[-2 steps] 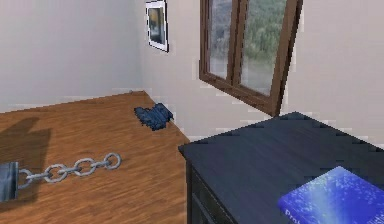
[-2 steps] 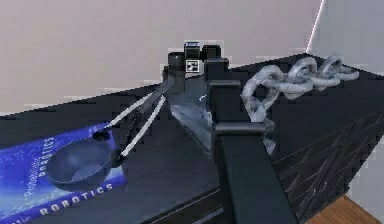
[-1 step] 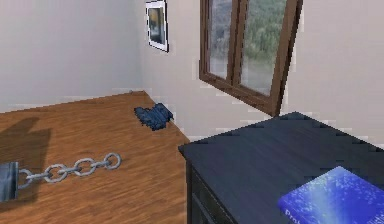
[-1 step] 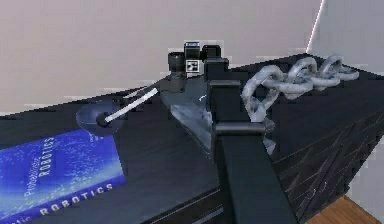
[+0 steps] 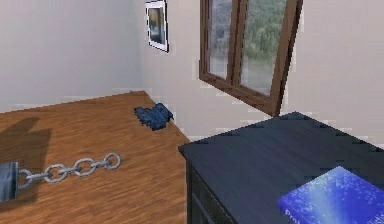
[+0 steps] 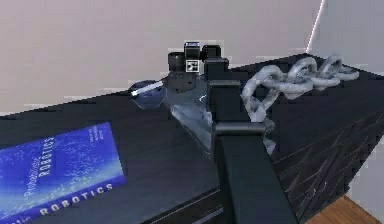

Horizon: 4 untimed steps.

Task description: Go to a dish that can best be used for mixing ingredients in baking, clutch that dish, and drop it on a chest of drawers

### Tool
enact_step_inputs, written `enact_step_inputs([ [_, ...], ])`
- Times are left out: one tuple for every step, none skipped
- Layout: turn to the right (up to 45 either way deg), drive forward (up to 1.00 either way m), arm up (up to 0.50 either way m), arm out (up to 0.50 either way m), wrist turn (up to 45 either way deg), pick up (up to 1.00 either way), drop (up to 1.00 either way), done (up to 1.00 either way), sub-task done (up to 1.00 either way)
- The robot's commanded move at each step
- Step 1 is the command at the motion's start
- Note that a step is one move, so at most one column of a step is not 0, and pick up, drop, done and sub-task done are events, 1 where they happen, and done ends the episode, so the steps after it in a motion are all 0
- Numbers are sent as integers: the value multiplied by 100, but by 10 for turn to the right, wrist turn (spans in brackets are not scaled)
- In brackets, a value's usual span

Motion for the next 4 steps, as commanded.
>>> enact_step_inputs([
  [0,0,0,0,360,0,0,0,0],
  [0,0,-12,0,0,0,0,0,0],
  [0,0,0,0,0,0,100,0,0],
  [0,0,0,-10,0,0,0,0,0],
])
